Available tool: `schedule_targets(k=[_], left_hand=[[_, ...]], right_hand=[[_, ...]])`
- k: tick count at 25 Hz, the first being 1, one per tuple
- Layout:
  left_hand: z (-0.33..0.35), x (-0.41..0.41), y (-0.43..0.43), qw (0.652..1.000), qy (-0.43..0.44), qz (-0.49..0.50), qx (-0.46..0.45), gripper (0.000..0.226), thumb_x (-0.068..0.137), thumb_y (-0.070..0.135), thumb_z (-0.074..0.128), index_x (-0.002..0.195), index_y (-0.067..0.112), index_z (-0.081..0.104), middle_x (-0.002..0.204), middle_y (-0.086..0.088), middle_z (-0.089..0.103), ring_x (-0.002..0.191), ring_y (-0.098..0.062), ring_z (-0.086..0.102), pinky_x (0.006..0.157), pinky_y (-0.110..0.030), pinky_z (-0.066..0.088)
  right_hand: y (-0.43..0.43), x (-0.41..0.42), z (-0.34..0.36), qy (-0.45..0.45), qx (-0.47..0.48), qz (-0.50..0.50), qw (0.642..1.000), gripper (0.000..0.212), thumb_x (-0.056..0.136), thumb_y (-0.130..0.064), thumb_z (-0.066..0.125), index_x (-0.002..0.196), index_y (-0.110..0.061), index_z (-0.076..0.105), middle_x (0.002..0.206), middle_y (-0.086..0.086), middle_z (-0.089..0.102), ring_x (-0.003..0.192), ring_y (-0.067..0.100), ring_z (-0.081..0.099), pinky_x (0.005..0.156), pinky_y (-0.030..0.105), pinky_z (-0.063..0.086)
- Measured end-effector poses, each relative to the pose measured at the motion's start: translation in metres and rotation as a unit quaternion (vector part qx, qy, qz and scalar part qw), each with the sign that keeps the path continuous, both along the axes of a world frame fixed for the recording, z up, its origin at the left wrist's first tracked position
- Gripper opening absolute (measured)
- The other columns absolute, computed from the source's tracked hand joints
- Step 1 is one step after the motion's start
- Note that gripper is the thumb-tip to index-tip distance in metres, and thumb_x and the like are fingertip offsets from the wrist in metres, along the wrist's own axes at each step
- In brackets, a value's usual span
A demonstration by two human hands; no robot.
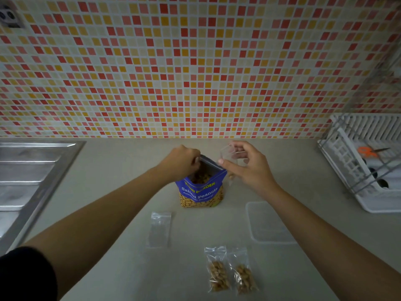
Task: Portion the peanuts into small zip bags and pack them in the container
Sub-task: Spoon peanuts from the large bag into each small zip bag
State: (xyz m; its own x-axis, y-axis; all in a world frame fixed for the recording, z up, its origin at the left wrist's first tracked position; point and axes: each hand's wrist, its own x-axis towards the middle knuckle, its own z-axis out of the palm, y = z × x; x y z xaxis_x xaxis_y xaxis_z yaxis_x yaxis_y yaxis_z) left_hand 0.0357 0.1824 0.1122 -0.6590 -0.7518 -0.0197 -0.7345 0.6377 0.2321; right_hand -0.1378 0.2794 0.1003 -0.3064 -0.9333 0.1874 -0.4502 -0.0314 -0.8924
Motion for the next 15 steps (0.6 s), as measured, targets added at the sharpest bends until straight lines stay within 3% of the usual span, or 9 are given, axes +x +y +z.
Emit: schedule_targets(k=[3,5,10,15], left_hand=[[-0.008,-0.023,0.005,0.997,-0.044,0.034,0.056,0.025,0.094,0.018,0.042,0.100,0.003,0.061,0.082,-0.006,0.055,0.071,-0.019,0.051,0.049,-0.020,0.031],[-0.011,-0.032,0.006,0.993,-0.009,0.075,0.090,0.025,0.093,0.016,0.044,0.102,0.003,0.063,0.083,-0.006,0.056,0.071,-0.018,0.051,0.049,-0.018,0.034],[-0.011,-0.024,0.001,0.963,0.120,0.199,0.135,0.022,0.092,0.013,0.049,0.105,0.004,0.064,0.096,-0.009,0.065,0.087,-0.022,0.062,0.072,-0.027,0.050],[-0.013,-0.014,-0.002,0.935,0.189,0.239,0.181,0.017,0.093,0.017,0.052,0.100,0.009,0.064,0.092,-0.008,0.068,0.081,-0.020,0.068,0.076,-0.031,0.057]], right_hand=[[0.001,-0.003,0.001,-0.004,-0.011,-0.012,1.000,0.048,0.069,-0.030,0.079,0.112,-0.025,0.058,0.102,-0.015,0.059,0.089,0.003,0.058,0.069,0.001,0.040],[0.002,-0.005,0.002,-0.004,-0.013,-0.017,1.000,0.048,0.069,-0.030,0.079,0.112,-0.027,0.057,0.100,-0.017,0.058,0.089,0.003,0.058,0.074,0.005,0.042],[0.004,-0.010,0.000,-0.021,-0.004,-0.025,0.999,0.057,0.069,-0.035,0.078,0.119,-0.022,0.056,0.103,-0.017,0.057,0.089,0.000,0.056,0.080,0.014,0.045],[0.003,-0.007,0.002,-0.033,-0.002,-0.022,0.999,0.060,0.070,-0.035,0.076,0.124,-0.017,0.055,0.104,-0.014,0.057,0.089,0.000,0.055,0.082,0.017,0.047]])
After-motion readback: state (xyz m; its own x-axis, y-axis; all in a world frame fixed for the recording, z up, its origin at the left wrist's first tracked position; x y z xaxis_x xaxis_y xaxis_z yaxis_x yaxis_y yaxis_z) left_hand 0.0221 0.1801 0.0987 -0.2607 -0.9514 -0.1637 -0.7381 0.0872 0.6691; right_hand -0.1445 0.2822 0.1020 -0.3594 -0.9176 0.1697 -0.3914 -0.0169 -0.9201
